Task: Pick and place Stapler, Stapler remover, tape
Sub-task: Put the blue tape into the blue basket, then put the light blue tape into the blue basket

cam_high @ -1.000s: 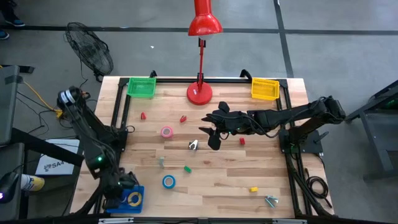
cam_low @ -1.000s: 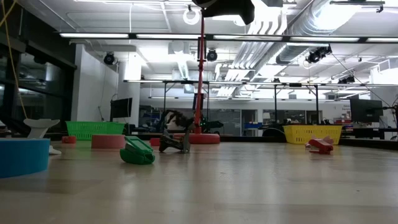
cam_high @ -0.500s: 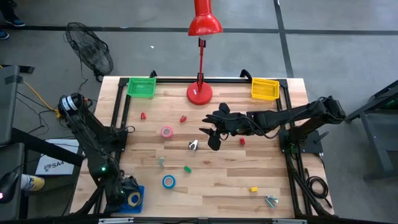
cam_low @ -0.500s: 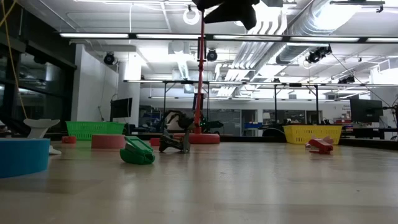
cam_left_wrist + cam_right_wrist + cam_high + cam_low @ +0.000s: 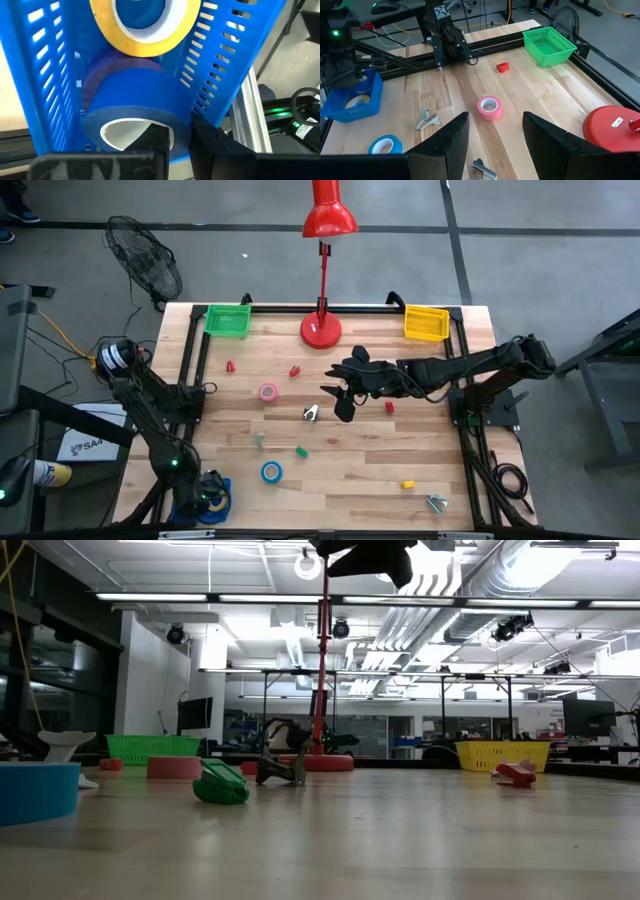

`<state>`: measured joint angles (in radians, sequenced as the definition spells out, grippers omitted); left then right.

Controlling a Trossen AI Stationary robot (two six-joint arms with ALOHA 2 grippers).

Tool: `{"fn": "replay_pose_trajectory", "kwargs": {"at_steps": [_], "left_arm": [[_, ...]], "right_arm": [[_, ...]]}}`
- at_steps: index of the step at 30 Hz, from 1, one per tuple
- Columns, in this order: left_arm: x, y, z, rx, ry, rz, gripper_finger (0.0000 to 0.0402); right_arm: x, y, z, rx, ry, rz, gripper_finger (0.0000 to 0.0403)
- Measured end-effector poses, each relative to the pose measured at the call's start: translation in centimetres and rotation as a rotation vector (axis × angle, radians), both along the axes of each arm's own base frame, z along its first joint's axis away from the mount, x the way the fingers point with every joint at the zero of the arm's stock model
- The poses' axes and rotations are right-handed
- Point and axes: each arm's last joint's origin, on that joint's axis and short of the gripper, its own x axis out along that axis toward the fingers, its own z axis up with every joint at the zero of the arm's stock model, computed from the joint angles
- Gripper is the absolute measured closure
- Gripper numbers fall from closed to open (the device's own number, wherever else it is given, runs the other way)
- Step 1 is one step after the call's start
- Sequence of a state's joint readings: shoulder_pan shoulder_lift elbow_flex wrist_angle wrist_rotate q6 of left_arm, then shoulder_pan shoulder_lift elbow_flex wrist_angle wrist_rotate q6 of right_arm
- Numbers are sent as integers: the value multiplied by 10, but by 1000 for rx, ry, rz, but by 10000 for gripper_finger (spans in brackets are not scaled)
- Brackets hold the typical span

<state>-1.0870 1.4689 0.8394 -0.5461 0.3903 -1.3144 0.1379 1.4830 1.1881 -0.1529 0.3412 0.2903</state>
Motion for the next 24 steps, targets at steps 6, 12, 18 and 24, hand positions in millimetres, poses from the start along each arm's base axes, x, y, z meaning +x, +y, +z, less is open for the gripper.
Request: {"fn": "replay_pose_trajectory", "kwargs": {"at_steps": [6,12,18,24], "left_arm": [[0,1,-1,23,4,4,366],[-2,4,-2,50,29,6,341],[-2,4,-3,47,26,7,263],[-1,-2,1,-46,38,-24,222]], "right_arm": [[0,0,0,0,0,3,226],[0,0,0,0,0,4,226],[0,0,0,0,1,5,226],[0,1,0,6,2,18,226]]}}
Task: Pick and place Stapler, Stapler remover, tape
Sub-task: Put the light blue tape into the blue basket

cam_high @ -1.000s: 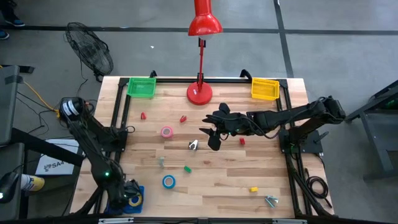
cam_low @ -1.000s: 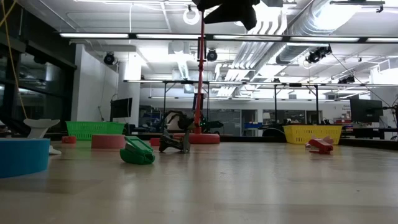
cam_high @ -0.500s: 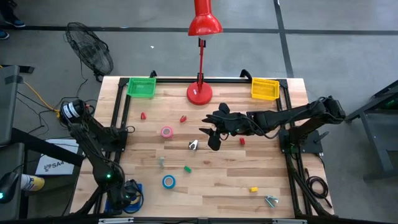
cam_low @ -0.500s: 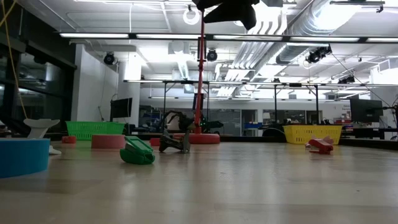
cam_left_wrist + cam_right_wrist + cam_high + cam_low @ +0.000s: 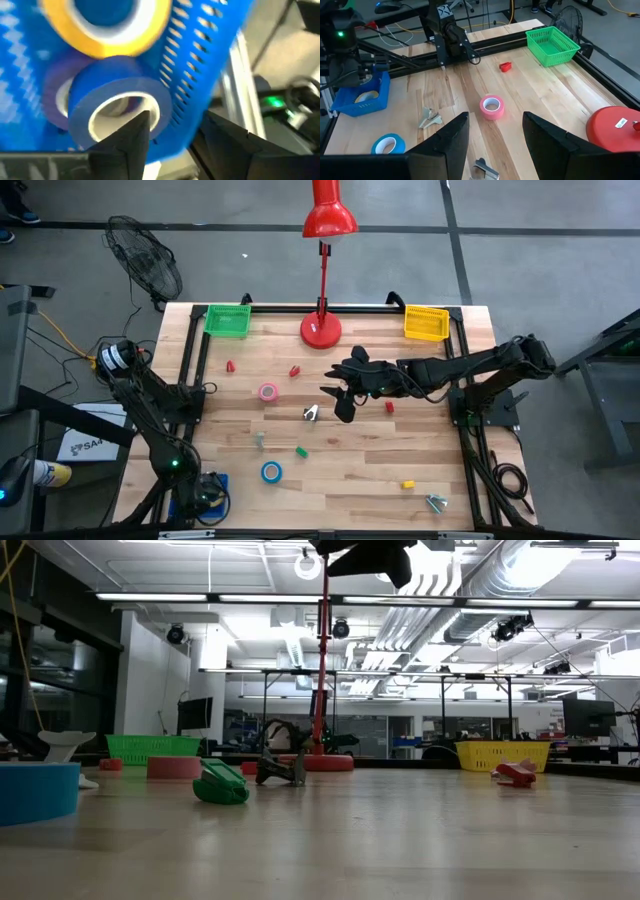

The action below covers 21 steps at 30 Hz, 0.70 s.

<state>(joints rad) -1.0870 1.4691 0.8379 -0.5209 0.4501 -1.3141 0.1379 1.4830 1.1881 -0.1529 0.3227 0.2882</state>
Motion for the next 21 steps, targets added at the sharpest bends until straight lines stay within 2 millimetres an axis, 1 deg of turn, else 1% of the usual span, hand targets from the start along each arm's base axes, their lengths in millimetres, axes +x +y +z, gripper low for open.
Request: {"fn": "replay_pose_trajectory", "kwargs": {"at_steps": [4,8,13,18,21], "left_arm": [[-1,-3,2,-63,67,-31,217],[0,-4,10,-103,30,-10,216],[2,-1,34,-56,-58,47,216],[-2,9,58,36,-58,86,216],[0,13,72,93,-138,137,216]], "right_arm": [[0,1,0,8,1,17,226],[0,1,0,16,5,40,226],[0,1,-1,14,12,42,226],[0,1,-1,15,16,42,226],[-1,1,-2,16,20,41,226]]}}
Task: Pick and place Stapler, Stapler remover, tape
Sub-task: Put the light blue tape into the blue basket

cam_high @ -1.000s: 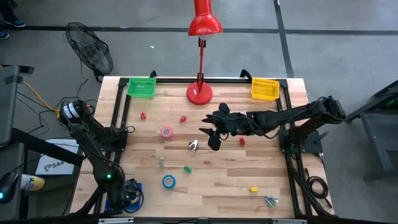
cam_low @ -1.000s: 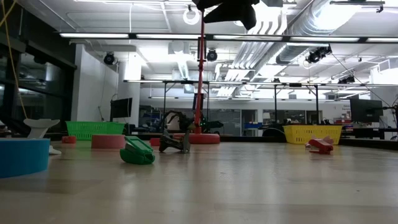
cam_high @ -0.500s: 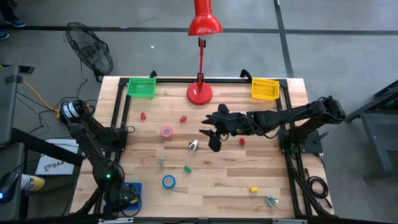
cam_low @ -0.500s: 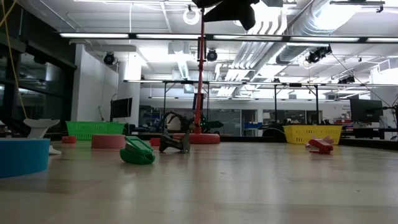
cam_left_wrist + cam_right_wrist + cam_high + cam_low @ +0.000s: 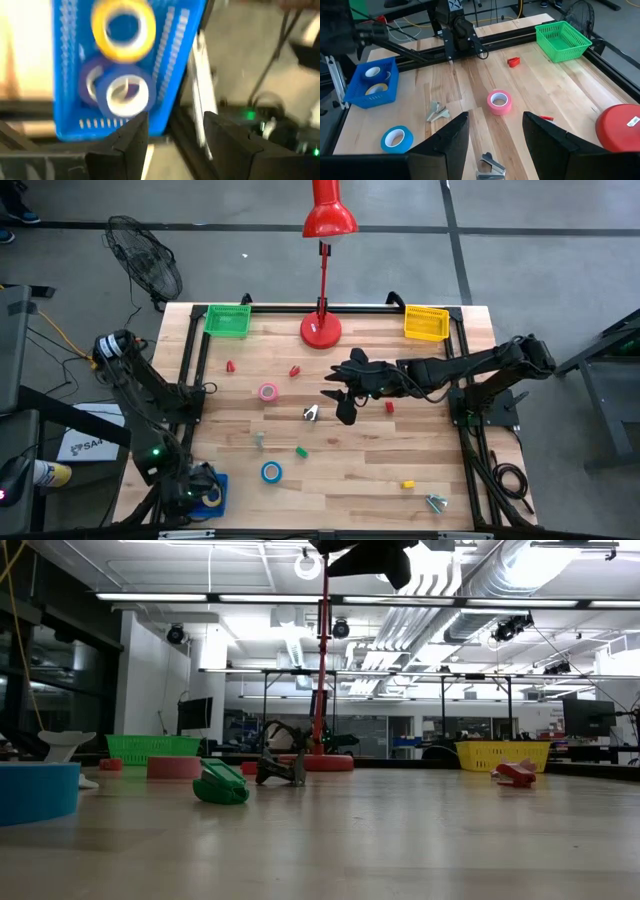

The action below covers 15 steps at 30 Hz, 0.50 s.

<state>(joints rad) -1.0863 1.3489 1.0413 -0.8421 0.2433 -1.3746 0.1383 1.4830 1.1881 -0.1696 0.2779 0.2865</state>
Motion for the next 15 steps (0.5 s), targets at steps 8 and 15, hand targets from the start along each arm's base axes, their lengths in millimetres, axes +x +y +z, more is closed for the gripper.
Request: {"fn": "replay_pose_trajectory", "kwargs": {"at_steps": [8,15], "left_arm": [[8,8,22,188,-288,140,215],[35,25,22,281,-416,46,215]], "right_arm": [[0,0,-1,0,11,0,226],[-1,0,-2,-2,24,0,226]]}}
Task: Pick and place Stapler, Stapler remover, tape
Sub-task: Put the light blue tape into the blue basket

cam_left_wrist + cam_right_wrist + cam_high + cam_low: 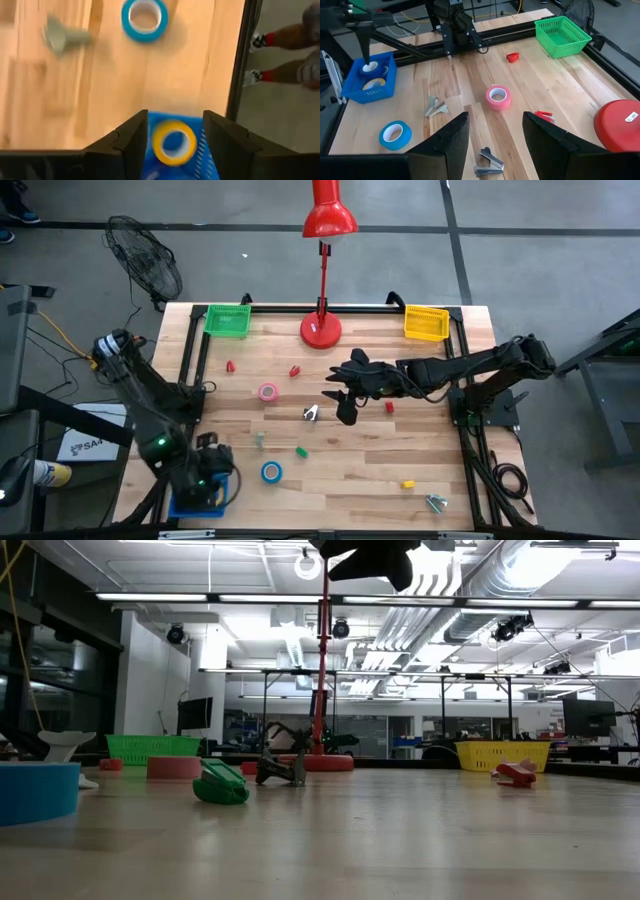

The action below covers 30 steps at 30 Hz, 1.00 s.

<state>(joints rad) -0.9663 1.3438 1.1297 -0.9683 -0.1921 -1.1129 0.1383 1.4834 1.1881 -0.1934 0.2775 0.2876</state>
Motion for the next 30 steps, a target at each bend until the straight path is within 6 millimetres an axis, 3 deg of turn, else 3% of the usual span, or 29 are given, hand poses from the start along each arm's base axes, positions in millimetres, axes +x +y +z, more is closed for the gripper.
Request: {"fn": "replay_pose_trajectory", "kwargs": {"at_steps": [10,18,30], "left_arm": [[51,21,-11,166,-97,-379,215],[88,30,-35,171,-66,-582,215],[111,18,-81,206,7,-764,215]], "right_arm": [[-2,0,-3,-5,38,0,226],[-2,0,-3,-5,39,0,226],[-2,0,-4,3,49,-5,226]]}}
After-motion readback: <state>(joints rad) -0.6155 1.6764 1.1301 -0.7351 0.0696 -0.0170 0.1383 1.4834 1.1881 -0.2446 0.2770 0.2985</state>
